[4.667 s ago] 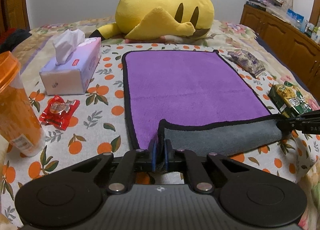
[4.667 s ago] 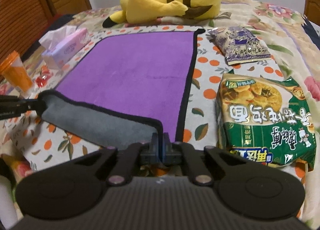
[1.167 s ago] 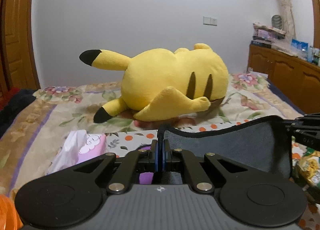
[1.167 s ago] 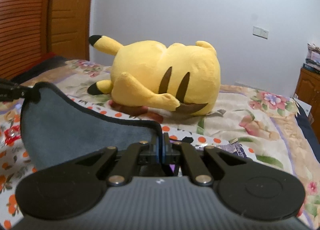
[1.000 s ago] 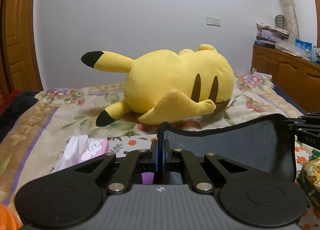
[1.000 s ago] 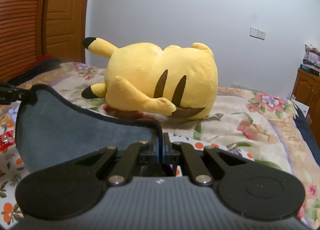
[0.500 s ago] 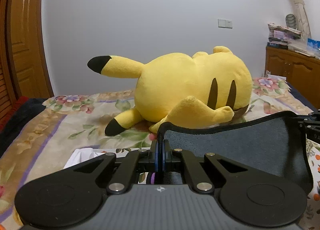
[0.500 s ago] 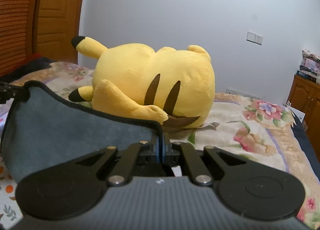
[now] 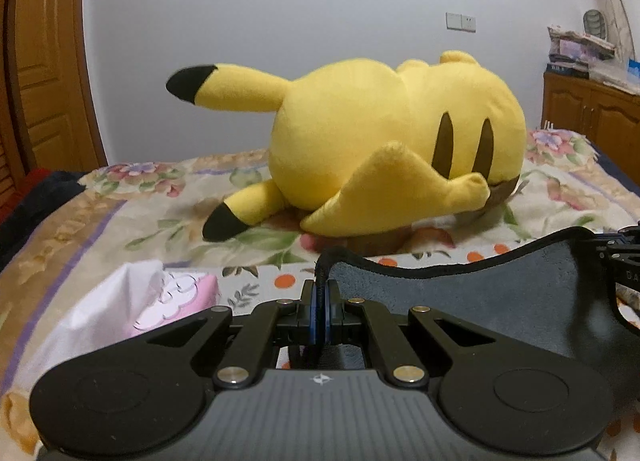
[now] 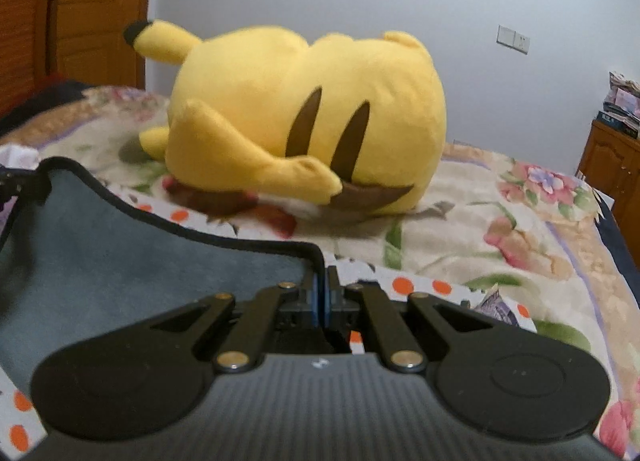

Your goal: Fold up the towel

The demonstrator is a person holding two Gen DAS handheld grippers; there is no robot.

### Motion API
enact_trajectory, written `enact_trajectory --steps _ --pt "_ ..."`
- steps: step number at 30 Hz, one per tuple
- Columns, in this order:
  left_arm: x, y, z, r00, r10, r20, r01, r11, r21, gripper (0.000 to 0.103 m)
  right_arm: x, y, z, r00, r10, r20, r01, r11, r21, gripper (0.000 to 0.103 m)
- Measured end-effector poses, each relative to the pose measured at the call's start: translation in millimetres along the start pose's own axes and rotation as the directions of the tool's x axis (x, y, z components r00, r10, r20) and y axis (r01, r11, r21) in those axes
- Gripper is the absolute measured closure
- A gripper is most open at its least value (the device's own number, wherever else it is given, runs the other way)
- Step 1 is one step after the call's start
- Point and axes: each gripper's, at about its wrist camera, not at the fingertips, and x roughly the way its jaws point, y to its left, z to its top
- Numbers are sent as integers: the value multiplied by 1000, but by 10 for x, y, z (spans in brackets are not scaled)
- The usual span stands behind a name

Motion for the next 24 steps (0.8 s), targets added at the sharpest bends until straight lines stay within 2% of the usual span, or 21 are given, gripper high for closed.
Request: enact_trajectory --steps 11,14,16,18,19,20,21,22,24 --pt "196 -49 -125 999 6 -49 -6 1000 12 96 156 62 -103 997 -37 -68 35 999 -25 99" --pt "197 -39 -153 998 1 -56 0 1000 4 95 152 46 -122 997 -39 -73 38 999 -10 94" --pt "194 -47 -171 998 -2 -62 2 1000 8 90 135 48 -132 997 -35 -74 35 999 -9 90" --pt "175 -58 -187 998 -9 -66 10 1000 10 75 100 54 -138 997 -36 -74 35 999 -7 89" --pt "159 -63 -191 998 -13 -65 14 1000 11 72 85 56 -141 997 -34 -71 34 999 -6 82" --pt "140 -68 -195 998 -13 -62 14 1000 11 69 58 60 -145 997 -33 -67 32 999 -3 60" --pt "118 -75 -199 998 -13 -61 14 1000 13 68 26 64 -152 998 -31 -59 31 1000 0 51" --pt "95 -82 -203 998 -14 -60 15 1000 15 67 -5 69 -160 998 -28 -47 28 1000 3 46" --pt "45 -95 -218 998 -22 -61 23 1000 17 60 -71 86 -180 999 -17 -41 16 1000 -2 46"
